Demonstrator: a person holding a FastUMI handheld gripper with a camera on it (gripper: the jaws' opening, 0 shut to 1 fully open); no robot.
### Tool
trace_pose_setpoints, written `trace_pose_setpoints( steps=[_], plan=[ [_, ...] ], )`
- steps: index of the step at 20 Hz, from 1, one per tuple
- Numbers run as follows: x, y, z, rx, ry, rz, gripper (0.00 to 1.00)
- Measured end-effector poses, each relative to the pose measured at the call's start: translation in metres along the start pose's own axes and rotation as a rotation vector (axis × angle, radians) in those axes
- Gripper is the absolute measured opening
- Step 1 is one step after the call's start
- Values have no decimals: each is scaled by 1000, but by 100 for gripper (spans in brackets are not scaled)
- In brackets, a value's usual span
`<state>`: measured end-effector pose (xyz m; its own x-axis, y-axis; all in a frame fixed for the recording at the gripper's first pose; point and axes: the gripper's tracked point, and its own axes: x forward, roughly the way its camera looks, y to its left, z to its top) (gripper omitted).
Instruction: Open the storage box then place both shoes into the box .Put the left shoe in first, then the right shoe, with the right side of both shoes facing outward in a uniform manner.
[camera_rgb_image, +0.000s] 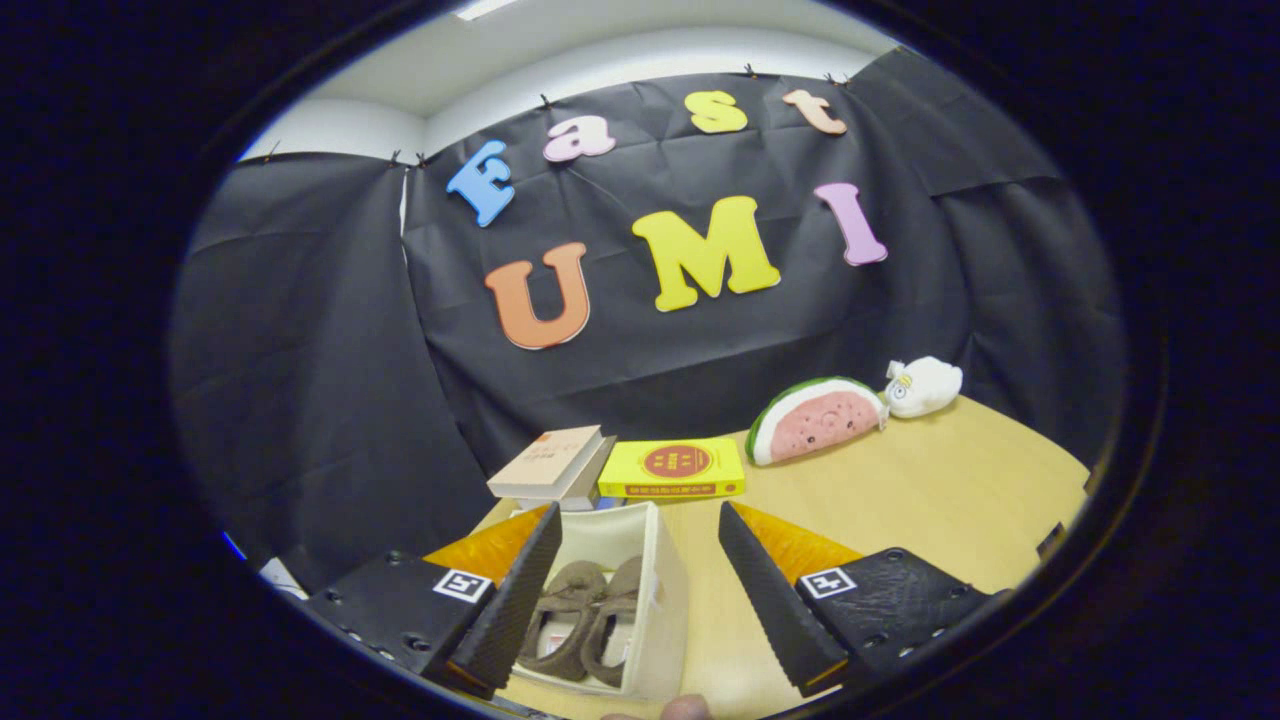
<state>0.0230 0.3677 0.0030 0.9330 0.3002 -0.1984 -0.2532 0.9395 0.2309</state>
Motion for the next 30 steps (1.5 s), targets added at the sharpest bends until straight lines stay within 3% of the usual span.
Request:
trace_pose_setpoints(
  steps=[4,10,13,18,30],
  plan=[
    [-31,-49,40,-92,-106,-8,96],
    [-66,-134,86,-204,-269,-90,95],
    [-83,-163,86,-266,-295,-126,95],
    [-92,-205,80,-260,-290,-157,95],
    [-72,-213,59,-262,-246,-155,95]
  ],
)
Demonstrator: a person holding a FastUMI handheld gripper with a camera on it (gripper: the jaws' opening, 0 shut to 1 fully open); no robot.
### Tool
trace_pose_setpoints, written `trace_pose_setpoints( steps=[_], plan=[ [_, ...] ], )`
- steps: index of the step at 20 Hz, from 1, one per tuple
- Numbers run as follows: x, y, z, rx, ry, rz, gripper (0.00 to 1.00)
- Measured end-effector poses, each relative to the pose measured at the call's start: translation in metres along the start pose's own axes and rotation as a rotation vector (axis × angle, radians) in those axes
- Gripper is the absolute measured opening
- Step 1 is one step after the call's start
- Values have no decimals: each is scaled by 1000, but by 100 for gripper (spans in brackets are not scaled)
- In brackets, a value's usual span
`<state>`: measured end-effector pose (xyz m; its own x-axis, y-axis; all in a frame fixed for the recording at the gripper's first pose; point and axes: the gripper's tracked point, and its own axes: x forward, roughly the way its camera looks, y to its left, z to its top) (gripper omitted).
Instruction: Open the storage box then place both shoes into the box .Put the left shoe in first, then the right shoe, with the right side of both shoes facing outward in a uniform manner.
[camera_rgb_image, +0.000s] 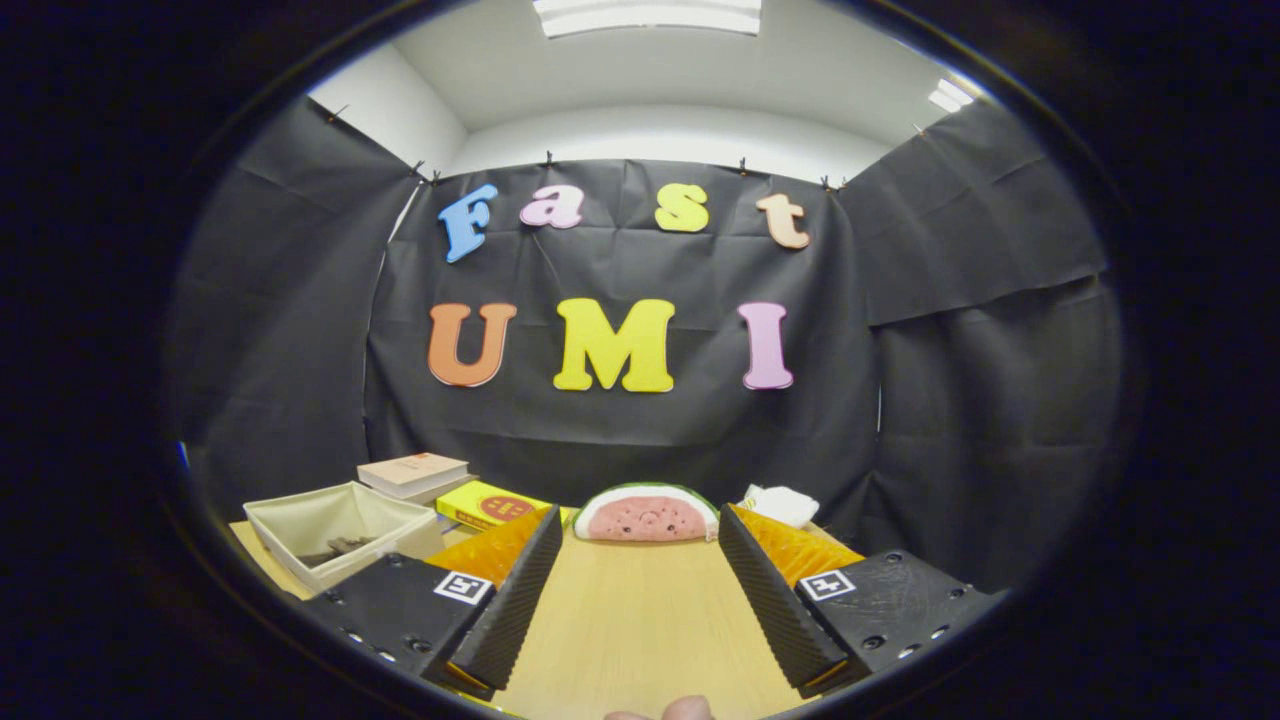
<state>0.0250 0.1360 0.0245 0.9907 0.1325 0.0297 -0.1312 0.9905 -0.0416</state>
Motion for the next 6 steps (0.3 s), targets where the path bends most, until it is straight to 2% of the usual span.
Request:
trace_pose_setpoints(
  steps=[6],
  plan=[
    [-2,5,1,-10,-1,9,95]
  ],
)
